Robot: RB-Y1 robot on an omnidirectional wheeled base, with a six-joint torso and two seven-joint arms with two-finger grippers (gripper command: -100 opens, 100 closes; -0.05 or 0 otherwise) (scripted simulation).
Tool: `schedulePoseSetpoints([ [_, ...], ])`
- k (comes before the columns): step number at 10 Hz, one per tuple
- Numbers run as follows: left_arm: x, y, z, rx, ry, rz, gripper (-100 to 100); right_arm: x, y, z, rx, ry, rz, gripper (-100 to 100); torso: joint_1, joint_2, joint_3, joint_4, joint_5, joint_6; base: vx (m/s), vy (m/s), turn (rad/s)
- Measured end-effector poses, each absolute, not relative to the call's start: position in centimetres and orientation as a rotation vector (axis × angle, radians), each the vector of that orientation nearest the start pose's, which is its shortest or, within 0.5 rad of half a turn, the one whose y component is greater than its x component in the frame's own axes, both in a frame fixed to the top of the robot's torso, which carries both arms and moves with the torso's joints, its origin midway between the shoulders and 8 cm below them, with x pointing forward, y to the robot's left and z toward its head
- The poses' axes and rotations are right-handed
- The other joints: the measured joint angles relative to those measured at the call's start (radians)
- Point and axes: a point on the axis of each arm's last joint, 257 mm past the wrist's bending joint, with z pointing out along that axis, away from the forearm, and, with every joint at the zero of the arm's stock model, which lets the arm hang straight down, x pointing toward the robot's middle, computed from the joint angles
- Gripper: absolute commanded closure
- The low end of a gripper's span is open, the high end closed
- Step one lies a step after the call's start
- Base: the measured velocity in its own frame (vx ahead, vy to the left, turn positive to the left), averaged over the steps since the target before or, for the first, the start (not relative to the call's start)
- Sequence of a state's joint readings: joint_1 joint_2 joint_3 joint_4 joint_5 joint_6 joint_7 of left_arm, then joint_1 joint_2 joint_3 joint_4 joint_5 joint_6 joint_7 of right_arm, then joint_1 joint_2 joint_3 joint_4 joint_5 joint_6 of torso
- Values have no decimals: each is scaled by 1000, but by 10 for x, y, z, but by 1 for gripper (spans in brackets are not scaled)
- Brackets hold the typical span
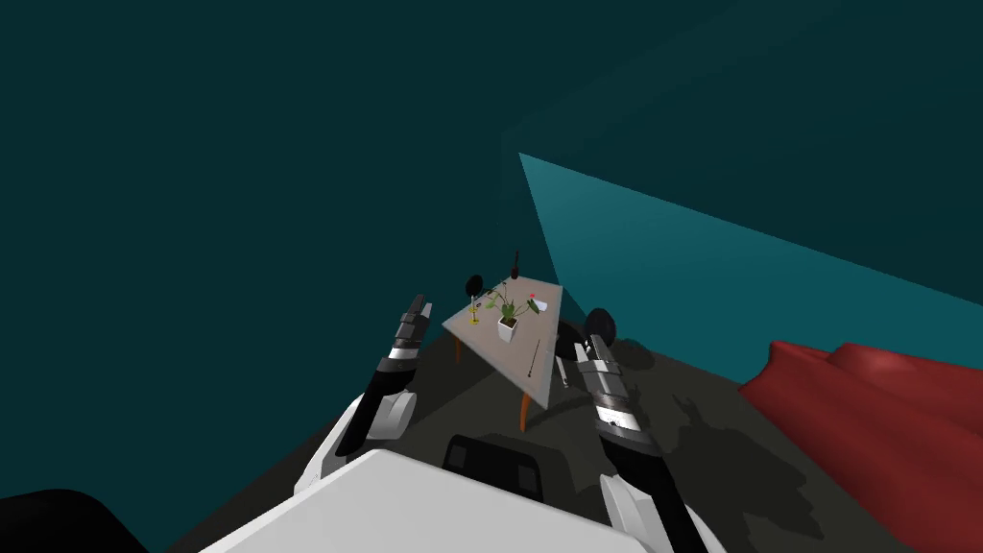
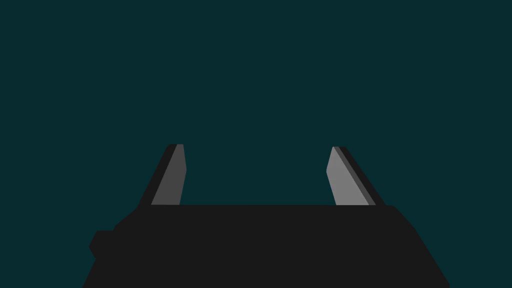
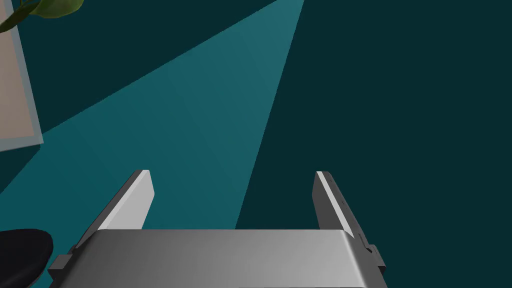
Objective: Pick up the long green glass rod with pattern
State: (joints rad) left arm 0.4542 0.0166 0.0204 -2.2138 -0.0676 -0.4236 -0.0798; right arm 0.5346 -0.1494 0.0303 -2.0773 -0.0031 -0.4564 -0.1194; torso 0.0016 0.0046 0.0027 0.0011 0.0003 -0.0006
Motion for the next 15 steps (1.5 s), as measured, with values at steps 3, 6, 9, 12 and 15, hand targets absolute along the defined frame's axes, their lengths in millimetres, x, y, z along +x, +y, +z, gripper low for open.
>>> schedulePoseSetpoints([
  [3,373,279,-6,-649,751,-1155,0,381,-287,-124,904,966,1299,-100,-1,-2,-1,0,0,1,-28,18,108],
  [6,373,279,-5,-649,751,-1156,0,386,-302,-163,963,1036,1252,-100,0,-2,-1,0,0,0,-46,42,381],
  [9,373,279,-5,-649,751,-1155,0,388,-320,-212,1057,1135,1173,-100,-1,-2,-1,0,0,0,-35,39,273],
  [12,373,279,-6,-649,751,-1155,0,386,-340,-260,1146,1222,1085,-100,-1,-3,-2,-1,0,1,-18,34,198],
  [15,373,279,-6,-649,751,-1155,0,376,-367,-310,1238,1307,983,-100,-1,-3,-2,-1,0,1,-11,40,283],
])
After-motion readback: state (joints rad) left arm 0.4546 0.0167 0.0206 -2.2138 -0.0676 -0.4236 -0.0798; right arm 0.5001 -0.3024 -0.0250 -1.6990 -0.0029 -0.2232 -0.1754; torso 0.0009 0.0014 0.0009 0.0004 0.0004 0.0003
